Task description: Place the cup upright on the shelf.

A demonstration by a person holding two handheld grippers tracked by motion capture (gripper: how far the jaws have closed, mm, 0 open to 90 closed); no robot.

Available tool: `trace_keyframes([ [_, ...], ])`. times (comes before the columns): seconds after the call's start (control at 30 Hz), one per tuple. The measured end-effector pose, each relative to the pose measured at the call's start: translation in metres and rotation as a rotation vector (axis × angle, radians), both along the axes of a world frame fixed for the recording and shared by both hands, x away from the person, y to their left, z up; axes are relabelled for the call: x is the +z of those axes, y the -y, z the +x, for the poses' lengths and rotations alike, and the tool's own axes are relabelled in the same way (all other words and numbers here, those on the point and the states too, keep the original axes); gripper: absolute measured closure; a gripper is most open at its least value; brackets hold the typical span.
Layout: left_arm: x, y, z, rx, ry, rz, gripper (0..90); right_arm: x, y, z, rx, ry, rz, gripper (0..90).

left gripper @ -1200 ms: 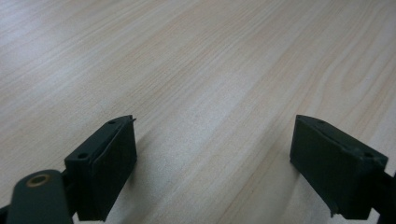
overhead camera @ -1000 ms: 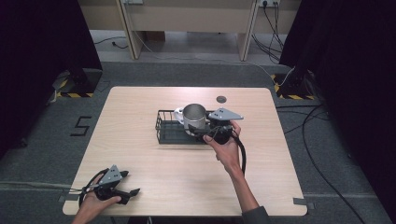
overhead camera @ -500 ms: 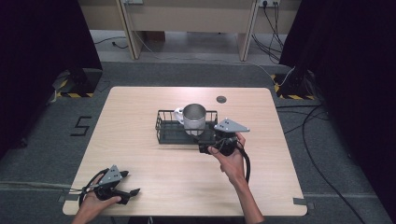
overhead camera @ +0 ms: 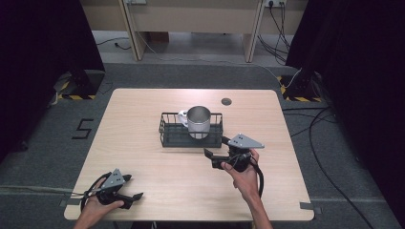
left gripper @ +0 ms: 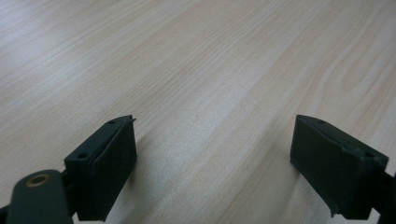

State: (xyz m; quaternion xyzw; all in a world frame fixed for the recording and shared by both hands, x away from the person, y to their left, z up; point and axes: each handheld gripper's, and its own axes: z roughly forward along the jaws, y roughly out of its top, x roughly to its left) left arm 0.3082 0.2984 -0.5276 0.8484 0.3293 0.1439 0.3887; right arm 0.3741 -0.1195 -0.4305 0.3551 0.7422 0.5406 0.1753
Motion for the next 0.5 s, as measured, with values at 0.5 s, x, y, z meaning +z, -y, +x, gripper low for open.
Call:
trace_keyframes([
  [0.5,0.0,0.0,0.0,-0.002,-0.001,-0.001,13.9,-0.018,0.004,-0.019,0.018,0.02,0.004,15.0],
])
